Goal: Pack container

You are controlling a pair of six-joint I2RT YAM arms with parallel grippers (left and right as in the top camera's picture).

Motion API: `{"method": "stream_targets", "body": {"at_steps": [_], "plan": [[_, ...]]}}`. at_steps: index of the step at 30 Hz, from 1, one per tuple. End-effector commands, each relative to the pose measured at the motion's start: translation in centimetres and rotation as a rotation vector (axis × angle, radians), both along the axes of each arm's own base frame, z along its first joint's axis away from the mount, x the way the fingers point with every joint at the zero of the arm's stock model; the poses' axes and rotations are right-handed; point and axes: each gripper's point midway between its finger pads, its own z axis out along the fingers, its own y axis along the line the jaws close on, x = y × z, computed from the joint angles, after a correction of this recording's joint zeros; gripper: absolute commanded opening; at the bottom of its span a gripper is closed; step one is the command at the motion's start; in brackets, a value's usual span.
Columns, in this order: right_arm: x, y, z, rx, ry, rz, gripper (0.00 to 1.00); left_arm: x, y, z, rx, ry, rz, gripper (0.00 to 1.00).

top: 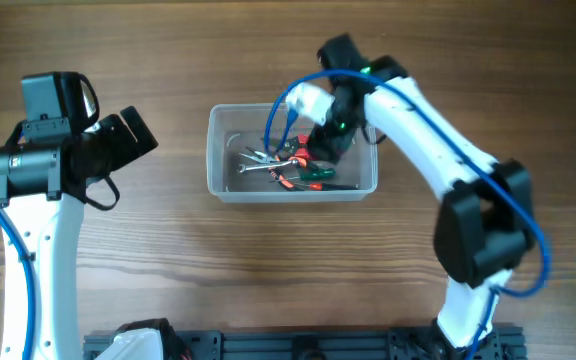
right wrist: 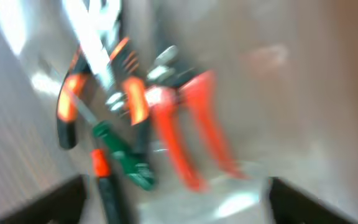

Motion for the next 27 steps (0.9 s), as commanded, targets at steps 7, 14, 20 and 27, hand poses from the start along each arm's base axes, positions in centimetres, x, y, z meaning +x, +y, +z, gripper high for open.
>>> {"method": "stream_targets", "body": {"at_steps": [7, 14, 20, 27], "plan": [[12.1, -16.2, 21.8, 0.327, -0.672, -0.611, 1.00, 6.6, 0.4, 5.4, 0.057, -0.337, -0.045, 1.00], [12.7, -22.5, 22.8, 0.268, -0.750, -0.754, 1.00, 9.7, 0.4, 8.7, 0.244, -0.493, -0.219, 1.00], [10.2, -25.4, 22.8, 0.319, -0.686, -0.830, 1.00, 7.7, -1.4, 8.1, 0.294, -0.421, -0.260, 1.00], [4.3, -26.2, 23.1, 0.317, -0.779, -0.817, 1.00, 3.1, -4.6, 10.0, 0.408, -0.465, -0.289, 1.00]]}}
